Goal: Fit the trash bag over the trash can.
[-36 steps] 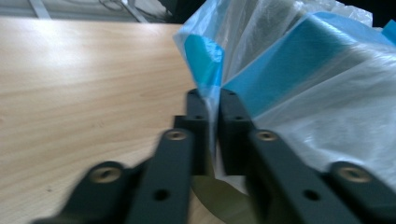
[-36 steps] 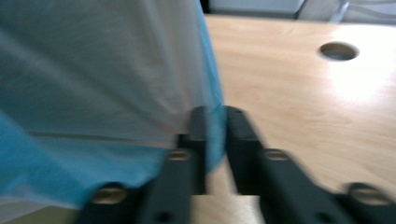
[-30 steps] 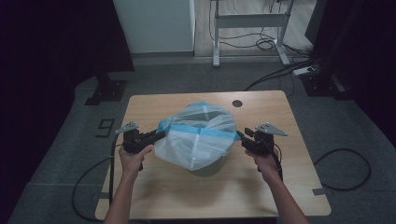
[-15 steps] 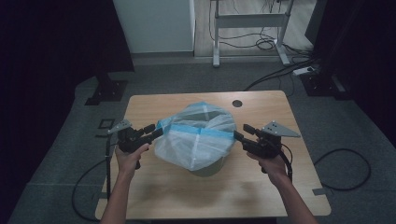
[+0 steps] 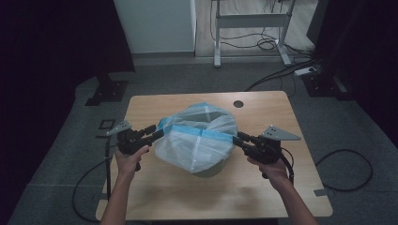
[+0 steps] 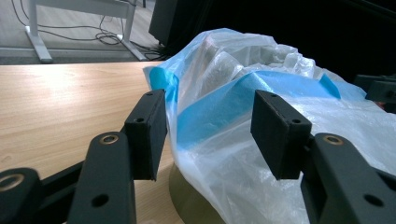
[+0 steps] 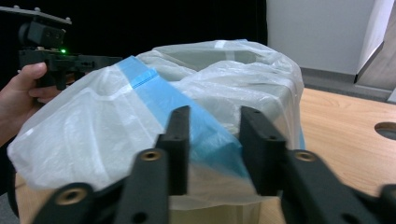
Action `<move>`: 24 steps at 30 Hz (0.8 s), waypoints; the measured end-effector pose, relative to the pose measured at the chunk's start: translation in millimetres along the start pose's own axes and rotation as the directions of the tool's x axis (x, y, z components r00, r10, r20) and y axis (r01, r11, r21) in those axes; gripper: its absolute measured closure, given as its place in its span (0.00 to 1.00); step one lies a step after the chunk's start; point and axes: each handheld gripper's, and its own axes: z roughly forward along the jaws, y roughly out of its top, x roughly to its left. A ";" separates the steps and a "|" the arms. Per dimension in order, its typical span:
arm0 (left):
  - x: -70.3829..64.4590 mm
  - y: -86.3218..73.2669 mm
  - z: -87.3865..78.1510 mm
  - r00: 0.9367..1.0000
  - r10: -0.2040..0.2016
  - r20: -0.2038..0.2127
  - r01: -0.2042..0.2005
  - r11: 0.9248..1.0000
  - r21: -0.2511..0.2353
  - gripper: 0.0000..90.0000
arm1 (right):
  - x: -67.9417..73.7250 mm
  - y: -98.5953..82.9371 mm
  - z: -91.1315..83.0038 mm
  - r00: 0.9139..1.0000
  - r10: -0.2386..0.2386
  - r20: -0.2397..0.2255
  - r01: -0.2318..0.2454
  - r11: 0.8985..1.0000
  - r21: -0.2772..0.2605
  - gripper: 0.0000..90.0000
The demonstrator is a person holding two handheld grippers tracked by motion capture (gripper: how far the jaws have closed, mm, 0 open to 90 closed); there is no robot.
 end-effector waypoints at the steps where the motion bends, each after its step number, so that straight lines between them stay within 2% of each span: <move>1: -0.4 -0.1 -0.4 1.000 0.000 0.001 0.000 1.000 0.000 0.51 | 1.2 -1.0 -1.2 1.000 -0.007 -0.010 0.007 1.000 0.000 0.81; 2: -1.0 -0.3 -0.7 1.000 0.000 0.002 0.000 1.000 -0.001 0.51 | 3.7 -3.1 -3.4 1.000 -0.014 -0.023 0.015 1.000 0.004 0.87; 5: -3.0 -0.5 -2.3 1.000 0.002 0.004 -0.002 1.000 -0.004 0.51 | 7.1 -6.0 -6.0 0.999 -0.029 -0.020 0.029 1.000 0.000 0.92; 6: -3.6 -0.4 -2.9 1.000 0.005 0.005 -0.005 1.000 -0.004 0.51 | 11.0 -9.6 -9.2 0.999 -0.049 -0.021 0.048 0.999 -0.011 0.94; 11: -6.3 0.5 -4.7 1.000 0.011 0.006 -0.011 1.000 -0.003 0.51 | 20.8 -19.7 -16.6 0.995 -0.088 -0.048 0.086 0.995 -0.045 0.95; 14: -6.9 1.2 -4.6 1.000 0.011 0.007 -0.011 1.000 -0.001 0.51 | 28.4 -31.7 -19.6 0.989 -0.120 -0.082 0.117 0.992 -0.045 0.95; 17: -7.5 1.3 -4.2 1.000 0.011 0.007 -0.011 1.000 0.002 0.51 | 31.5 -36.9 -20.4 0.986 -0.129 -0.106 0.124 0.991 -0.046 0.95; 19: -7.5 1.1 -4.6 1.000 0.013 0.007 -0.013 1.000 0.004 0.51 | 34.9 -42.4 -20.8 0.981 -0.137 -0.135 0.132 0.990 -0.046 0.95; 20: -6.7 0.8 -5.1 1.000 0.010 0.006 -0.010 1.000 0.005 0.51 | 38.7 -48.8 -20.1 0.975 -0.156 -0.156 0.152 0.988 -0.037 0.96; 24: -6.1 0.8 -6.0 1.000 0.001 0.009 -0.001 1.000 0.001 0.51 | 41.4 -60.7 -16.2 0.973 -0.154 -0.173 0.155 0.988 -0.009 0.96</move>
